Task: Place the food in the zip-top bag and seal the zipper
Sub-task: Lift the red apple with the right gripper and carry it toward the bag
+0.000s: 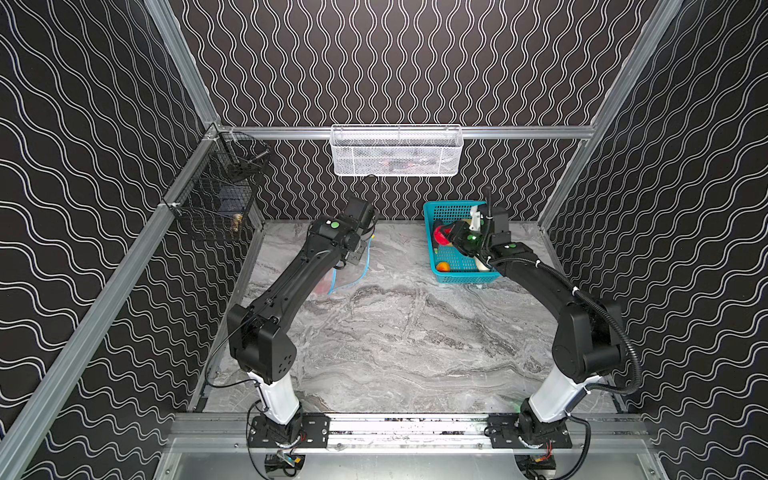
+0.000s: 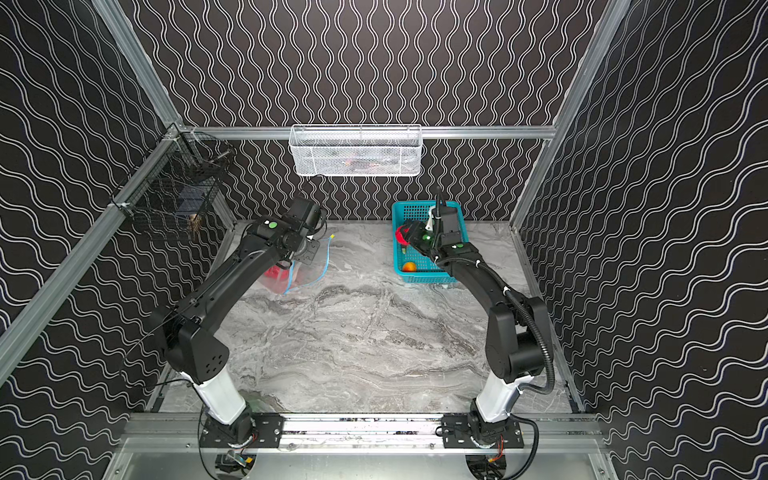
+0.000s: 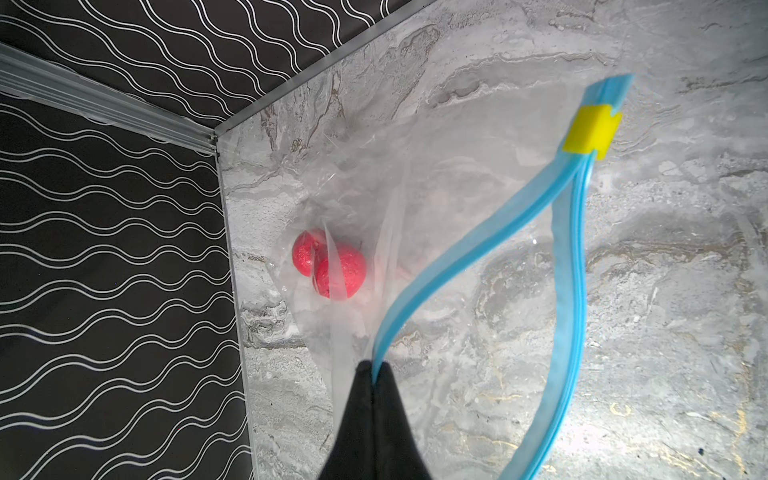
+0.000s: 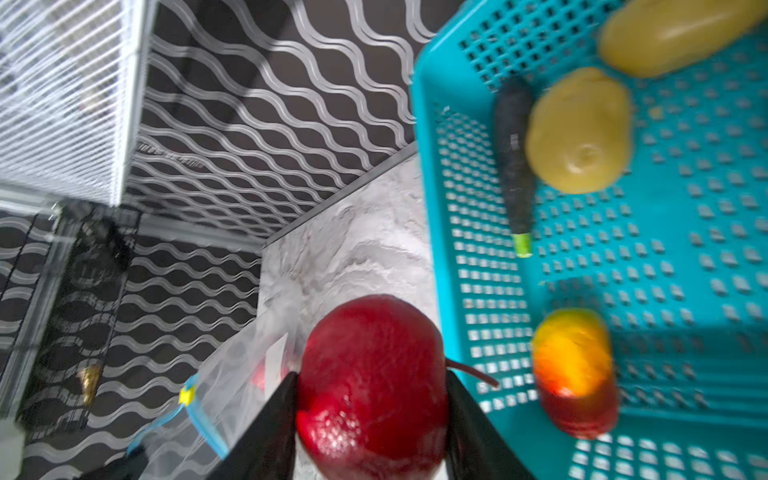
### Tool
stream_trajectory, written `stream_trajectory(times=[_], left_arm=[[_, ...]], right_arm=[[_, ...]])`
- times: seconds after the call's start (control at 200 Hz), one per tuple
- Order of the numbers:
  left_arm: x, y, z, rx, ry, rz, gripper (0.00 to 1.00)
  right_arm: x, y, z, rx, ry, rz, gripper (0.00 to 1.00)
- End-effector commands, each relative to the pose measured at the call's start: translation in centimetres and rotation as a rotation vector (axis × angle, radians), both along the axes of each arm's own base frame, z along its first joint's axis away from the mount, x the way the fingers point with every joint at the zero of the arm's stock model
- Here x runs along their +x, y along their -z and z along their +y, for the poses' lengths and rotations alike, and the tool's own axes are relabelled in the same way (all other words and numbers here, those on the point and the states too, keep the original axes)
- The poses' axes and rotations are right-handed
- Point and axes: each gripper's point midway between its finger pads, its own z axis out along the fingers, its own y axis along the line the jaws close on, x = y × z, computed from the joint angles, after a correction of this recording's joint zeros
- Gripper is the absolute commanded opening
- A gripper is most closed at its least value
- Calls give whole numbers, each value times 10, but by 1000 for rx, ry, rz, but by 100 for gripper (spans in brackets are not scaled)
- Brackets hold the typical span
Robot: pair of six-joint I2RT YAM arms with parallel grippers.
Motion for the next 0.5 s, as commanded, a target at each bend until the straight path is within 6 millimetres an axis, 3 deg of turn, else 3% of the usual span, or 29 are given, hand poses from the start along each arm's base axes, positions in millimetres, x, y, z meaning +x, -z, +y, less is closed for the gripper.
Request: stream_trajectory(times=[0.0, 0.495], left_arm=[[-1, -3, 3, 7, -12, -9, 0], [0, -1, 4, 13, -21, -10, 0]], right_arm=[[-4, -24, 22, 46, -94, -97, 53], [-30, -46, 63, 143, -236, -144, 54]])
